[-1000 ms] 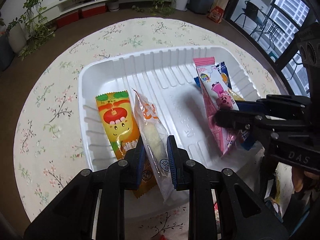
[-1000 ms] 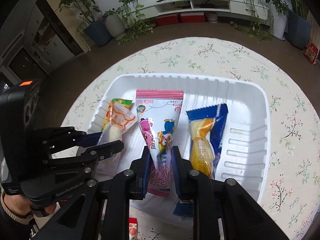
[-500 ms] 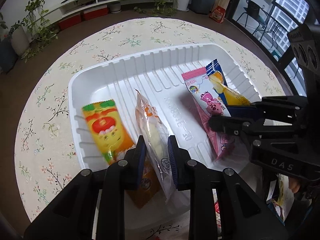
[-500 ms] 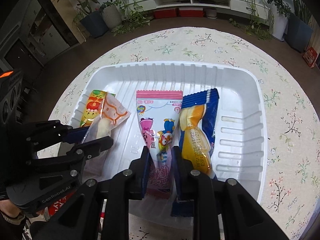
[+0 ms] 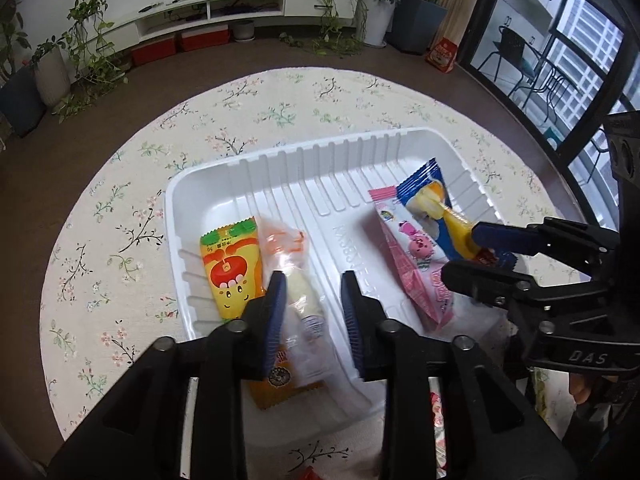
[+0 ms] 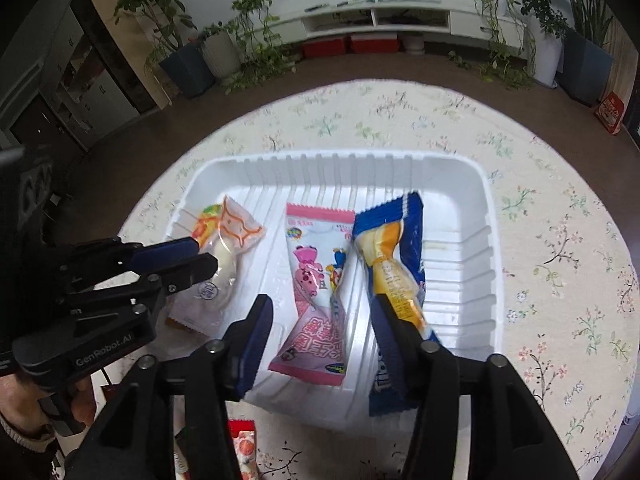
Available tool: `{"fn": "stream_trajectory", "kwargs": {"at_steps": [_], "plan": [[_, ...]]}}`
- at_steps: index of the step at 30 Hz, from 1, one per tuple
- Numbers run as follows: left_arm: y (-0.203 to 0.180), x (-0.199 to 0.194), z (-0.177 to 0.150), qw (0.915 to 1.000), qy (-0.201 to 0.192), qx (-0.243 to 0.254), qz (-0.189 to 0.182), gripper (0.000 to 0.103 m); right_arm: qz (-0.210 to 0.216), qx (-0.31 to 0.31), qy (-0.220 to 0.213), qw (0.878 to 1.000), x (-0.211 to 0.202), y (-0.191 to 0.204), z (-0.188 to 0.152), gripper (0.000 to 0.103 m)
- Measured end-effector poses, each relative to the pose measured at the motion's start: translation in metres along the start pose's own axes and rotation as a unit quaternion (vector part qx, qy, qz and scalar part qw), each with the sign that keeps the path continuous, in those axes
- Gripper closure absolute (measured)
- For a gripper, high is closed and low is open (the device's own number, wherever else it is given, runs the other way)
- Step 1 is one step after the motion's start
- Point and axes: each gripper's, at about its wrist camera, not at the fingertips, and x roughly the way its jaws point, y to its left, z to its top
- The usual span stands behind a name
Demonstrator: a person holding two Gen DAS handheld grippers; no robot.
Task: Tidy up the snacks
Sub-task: 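Release both packets in the tray and move both tools back to the snacks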
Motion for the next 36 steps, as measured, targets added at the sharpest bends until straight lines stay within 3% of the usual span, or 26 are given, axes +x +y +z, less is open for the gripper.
{"fn": "stream_trajectory", "kwargs": {"at_steps": [1,2,3,5,7,13,18,22,26,30,34,36], "plan": [[-0.001,-0.005,-0.001,1.0000,-0.004,0.000,0.000,0.051,-0.002,0.001,-0.009,1.000,-0.007,0.000,0.000,0.041],[-0.002,-0.011,-0.002,0.9999,-0.011,0.000,0.000,0.031,-0.001,0.002,-0.018,1.000,-0.016,0.001,-0.001,0.039],[-0.004,-0.018,-0.003,0.9998,-0.020,0.000,-0.002,0.026,0.003,0.001,-0.026,1.000,-0.023,0.002,-0.003,0.037],[-0.007,-0.032,-0.006,0.9995,-0.030,0.001,-0.007,0.026,0.011,-0.003,-0.051,0.999,-0.045,0.004,-0.009,0.030],[-0.009,-0.046,-0.010,0.9992,-0.039,0.000,-0.004,0.023,0.010,-0.005,-0.069,0.998,-0.063,0.006,-0.015,0.030],[-0.007,-0.106,-0.045,0.9961,-0.085,-0.022,0.000,0.001,0.030,0.015,-0.130,0.991,-0.122,0.001,-0.053,0.019],[0.000,-0.147,-0.108,0.9878,-0.144,-0.058,0.019,0.000,0.024,0.055,-0.171,0.983,-0.154,-0.010,-0.103,0.014],[0.011,-0.149,-0.170,0.9864,-0.108,-0.123,0.014,0.000,0.010,0.071,-0.161,0.984,-0.156,-0.008,-0.146,0.014],[0.015,-0.150,-0.231,0.9768,-0.103,-0.188,0.005,0.001,0.016,0.097,-0.137,0.986,-0.145,-0.004,-0.178,0.015],[0.010,-0.144,-0.263,0.9723,-0.096,-0.213,-0.006,0.001,0.006,0.057,-0.127,0.990,-0.136,0.024,-0.187,0.024],[0.004,-0.139,-0.277,0.9714,-0.093,-0.218,-0.011,0.001,0.025,0.029,-0.100,0.994,-0.122,0.050,-0.183,0.028],[0.002,-0.141,-0.276,0.9717,-0.096,-0.216,-0.004,0.001,0.013,0.022,-0.093,0.995,-0.114,0.059,-0.180,0.028]]}}
